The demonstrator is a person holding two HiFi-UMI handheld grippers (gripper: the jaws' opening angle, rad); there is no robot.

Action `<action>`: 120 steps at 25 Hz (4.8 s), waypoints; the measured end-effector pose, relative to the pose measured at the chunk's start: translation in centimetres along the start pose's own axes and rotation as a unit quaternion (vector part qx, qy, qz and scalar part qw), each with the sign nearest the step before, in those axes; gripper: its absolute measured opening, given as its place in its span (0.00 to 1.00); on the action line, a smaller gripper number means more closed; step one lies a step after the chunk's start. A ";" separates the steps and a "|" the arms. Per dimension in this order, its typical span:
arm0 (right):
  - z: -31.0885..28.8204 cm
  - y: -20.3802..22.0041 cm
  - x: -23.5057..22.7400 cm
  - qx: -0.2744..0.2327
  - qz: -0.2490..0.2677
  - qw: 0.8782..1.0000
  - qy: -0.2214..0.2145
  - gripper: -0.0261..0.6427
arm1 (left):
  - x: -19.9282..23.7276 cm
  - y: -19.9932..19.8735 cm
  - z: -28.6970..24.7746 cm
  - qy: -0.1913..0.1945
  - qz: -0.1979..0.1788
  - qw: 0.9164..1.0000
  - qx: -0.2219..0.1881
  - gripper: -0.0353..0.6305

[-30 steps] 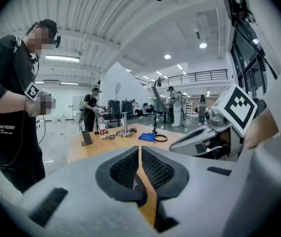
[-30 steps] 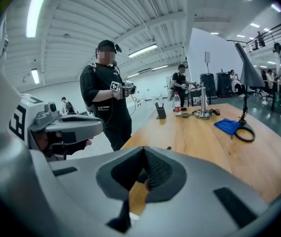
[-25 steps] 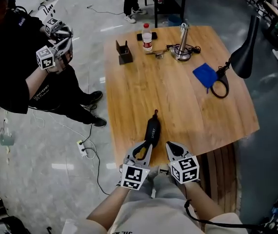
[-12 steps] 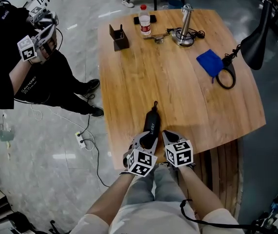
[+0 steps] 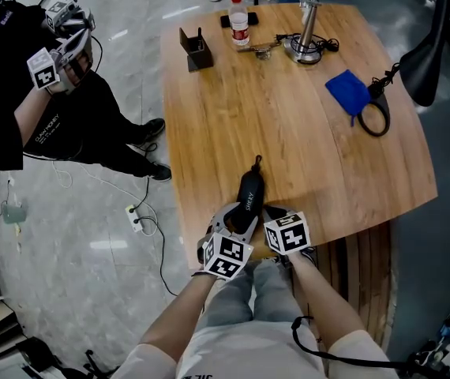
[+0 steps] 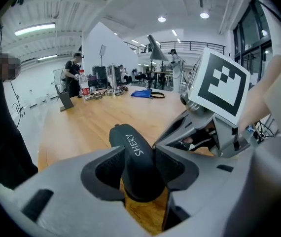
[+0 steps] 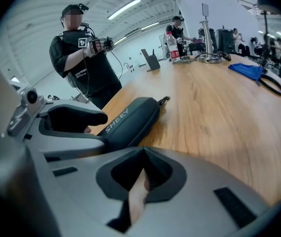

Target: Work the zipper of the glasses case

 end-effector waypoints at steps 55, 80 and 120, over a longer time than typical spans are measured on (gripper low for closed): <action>-4.2 3.0 13.4 0.045 0.188 0.962 -0.191 0.04 | 7.4 8.1 4.0 0.013 0.043 0.985 0.166 0.46; 21.3 -12.1 16.9 -0.139 0.148 0.868 -0.453 0.08 | 5.7 -12.5 23.1 -0.125 -0.349 0.910 -0.186 0.43; 28.2 -9.1 18.2 -0.097 0.089 0.762 -0.634 0.08 | 0.6 -15.2 26.0 -0.034 -0.354 0.902 -0.246 0.43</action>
Point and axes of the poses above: the fingertips, and each gripper's own axes: z backward along the fingers, x to its left, y out of its underside, the point moved 1 cm from there along z, backward along the fingers, and after that the axes turned 12 degrees about -z, right-handed, at the moved point
